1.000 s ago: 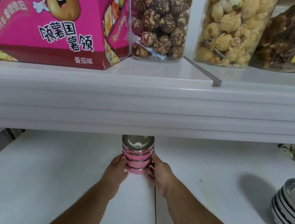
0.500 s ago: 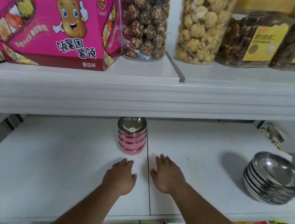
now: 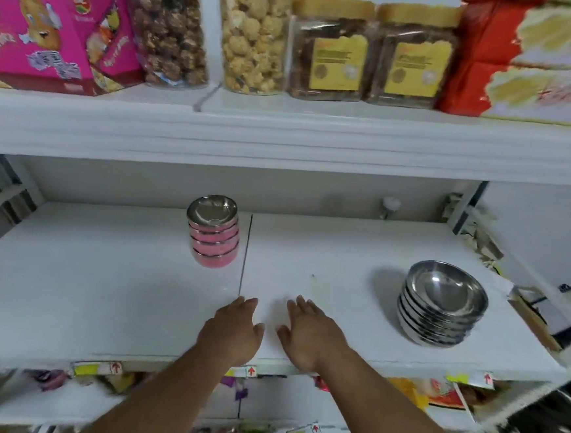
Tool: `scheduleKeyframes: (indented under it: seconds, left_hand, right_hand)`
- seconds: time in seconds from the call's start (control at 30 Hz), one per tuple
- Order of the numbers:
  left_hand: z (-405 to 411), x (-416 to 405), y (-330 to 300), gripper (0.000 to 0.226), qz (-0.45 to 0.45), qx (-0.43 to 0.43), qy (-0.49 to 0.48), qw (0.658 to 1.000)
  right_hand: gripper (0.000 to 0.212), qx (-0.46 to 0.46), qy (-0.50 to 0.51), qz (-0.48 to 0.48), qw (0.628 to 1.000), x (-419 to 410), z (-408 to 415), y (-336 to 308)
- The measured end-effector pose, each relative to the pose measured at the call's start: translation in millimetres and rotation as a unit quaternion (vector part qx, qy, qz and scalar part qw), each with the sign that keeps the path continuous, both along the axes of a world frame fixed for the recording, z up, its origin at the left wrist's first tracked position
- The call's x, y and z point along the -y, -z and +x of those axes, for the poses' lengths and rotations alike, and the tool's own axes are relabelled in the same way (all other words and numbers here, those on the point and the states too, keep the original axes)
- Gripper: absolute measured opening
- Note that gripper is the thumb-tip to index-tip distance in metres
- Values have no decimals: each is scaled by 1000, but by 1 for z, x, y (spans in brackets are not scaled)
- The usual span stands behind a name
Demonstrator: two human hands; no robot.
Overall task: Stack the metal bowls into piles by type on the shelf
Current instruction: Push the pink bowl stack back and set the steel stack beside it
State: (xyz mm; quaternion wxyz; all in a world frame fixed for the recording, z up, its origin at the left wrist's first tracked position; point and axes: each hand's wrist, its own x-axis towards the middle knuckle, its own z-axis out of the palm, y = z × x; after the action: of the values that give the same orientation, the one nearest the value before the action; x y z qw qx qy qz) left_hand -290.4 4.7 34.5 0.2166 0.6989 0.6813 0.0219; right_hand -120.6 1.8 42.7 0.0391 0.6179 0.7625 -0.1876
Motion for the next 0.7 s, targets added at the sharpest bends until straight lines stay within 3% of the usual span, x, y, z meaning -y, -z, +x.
scheduleKeyframes:
  seconds: [0.3, 0.7]
  left_hand:
    - [86, 57, 1, 64, -28, 20, -6, 999]
    - [127, 79, 4, 63, -25, 82, 52, 995]
  right_hand:
    - [69, -39, 20, -6, 999, 54, 83, 5]
    - [69, -30, 121, -7, 992, 109, 145, 9]
